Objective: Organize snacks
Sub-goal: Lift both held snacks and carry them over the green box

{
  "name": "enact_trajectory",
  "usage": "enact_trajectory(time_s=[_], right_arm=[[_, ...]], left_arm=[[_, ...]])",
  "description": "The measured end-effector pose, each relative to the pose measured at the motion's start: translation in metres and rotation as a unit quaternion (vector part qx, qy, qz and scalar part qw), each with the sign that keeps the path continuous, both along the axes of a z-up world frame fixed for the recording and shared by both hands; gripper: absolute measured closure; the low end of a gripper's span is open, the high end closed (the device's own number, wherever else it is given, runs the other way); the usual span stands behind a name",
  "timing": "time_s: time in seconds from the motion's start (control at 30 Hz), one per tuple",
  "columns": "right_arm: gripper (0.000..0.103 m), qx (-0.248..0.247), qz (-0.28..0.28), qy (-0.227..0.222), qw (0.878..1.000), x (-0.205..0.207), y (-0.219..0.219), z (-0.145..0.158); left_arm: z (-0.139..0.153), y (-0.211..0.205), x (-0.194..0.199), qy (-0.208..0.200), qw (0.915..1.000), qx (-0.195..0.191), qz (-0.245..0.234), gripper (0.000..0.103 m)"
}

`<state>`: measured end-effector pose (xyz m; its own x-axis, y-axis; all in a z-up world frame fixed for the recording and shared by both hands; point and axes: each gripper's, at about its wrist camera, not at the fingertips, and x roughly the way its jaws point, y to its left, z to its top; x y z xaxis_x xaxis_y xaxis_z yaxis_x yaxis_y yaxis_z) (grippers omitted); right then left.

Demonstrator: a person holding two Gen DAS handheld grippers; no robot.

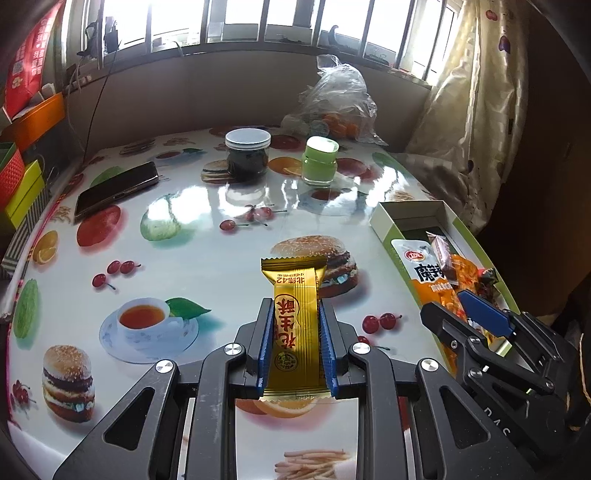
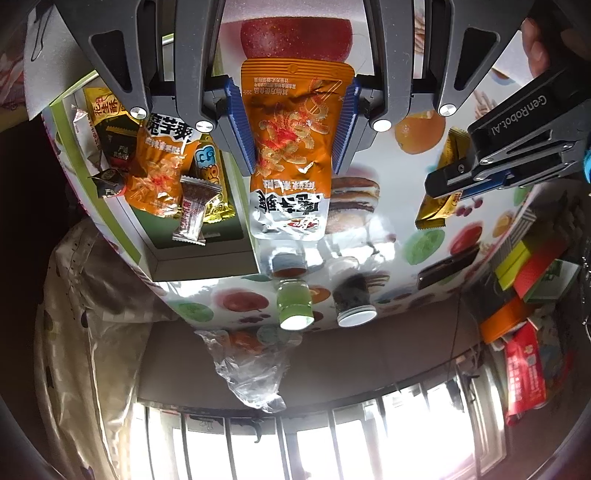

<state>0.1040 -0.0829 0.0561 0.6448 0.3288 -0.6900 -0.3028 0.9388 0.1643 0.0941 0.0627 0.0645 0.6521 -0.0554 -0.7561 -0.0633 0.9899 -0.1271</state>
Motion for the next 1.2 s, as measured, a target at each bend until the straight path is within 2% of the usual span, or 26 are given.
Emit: enact_trajectory(time_s=[0.67, 1.2], right_arm=[[0.061, -0.006, -0.069, -0.004, 0.998, 0.001, -0.068, 0.004], [0.061, -0.007, -0.105, -0.001, 0.994, 0.008, -0.101, 0.002]], left_arm=[[0.008, -0.067, 0.026, -0.002, 0.9971, -0.007, -0.075, 0.079], [0.007, -0.096, 0.049, 0.005, 0.9948, -0.013, -0.101, 0.079]])
